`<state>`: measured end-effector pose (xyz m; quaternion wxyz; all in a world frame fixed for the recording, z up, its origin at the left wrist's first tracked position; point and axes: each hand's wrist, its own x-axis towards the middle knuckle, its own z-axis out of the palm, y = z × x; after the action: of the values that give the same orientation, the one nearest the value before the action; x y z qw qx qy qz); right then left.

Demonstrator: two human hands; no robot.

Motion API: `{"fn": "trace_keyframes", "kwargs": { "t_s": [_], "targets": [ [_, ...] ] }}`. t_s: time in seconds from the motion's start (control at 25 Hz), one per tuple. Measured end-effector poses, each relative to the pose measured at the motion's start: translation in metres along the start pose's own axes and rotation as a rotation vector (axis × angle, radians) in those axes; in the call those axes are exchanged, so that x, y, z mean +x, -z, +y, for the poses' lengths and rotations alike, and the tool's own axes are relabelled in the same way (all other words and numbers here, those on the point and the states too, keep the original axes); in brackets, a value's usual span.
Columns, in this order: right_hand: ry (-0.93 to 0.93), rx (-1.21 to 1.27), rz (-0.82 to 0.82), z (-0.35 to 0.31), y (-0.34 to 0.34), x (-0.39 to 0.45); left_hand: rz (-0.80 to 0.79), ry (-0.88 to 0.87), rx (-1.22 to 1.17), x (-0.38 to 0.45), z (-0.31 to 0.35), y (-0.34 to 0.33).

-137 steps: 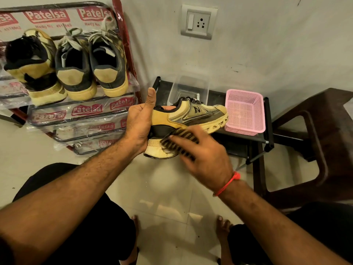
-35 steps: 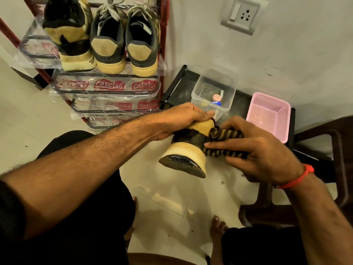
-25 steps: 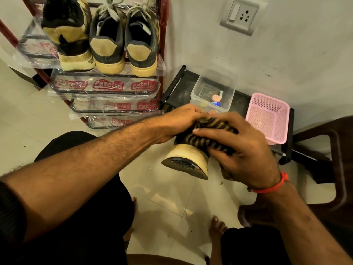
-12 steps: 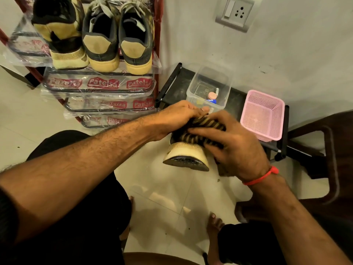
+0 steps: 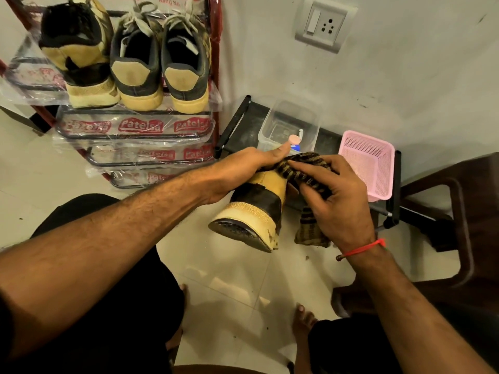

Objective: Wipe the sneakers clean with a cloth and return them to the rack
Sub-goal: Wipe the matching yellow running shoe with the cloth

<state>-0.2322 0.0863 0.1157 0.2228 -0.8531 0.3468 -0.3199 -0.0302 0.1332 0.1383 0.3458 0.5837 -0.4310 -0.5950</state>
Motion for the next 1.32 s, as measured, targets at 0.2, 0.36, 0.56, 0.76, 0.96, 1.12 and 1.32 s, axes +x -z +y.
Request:
{"fn": "trace_keyframes", "kwargs": {
  "t_s": [0.2,0.36,0.56,0.76,0.96,1.12,1.32],
  "targets": [
    [-0.052,0.035,0.007,0.004,0.002,0.001,0.066,-0.095,0.141,0.003,-0.001,0.000],
    [-0.133,0.051,-0.067,0.008,0.001,0.001,0.159,-0.213,0.242,0.005,-0.003,0.004],
    [-0.166,0.130,-0.402,0.014,-0.002,0.001,0.009,-0.426,0.205,0.000,-0.003,0.014],
    [-0.039,0.062,-0.504,0.022,-0.004,-0.003,-0.116,-0.482,0.245,0.003,-0.007,0.017],
    [-0.073,0.181,-0.485,0.023,-0.001,0.000,0.096,-0.492,0.305,0.011,-0.007,0.026],
    [-0.098,0.225,-0.457,0.020,0.002,0.000,0.289,-0.388,0.310,0.008,0.000,0.032],
    [-0.288,0.564,-0.260,0.020,0.016,0.003,0.519,-0.307,-0.243,0.009,0.004,0.051]
  ]
}}
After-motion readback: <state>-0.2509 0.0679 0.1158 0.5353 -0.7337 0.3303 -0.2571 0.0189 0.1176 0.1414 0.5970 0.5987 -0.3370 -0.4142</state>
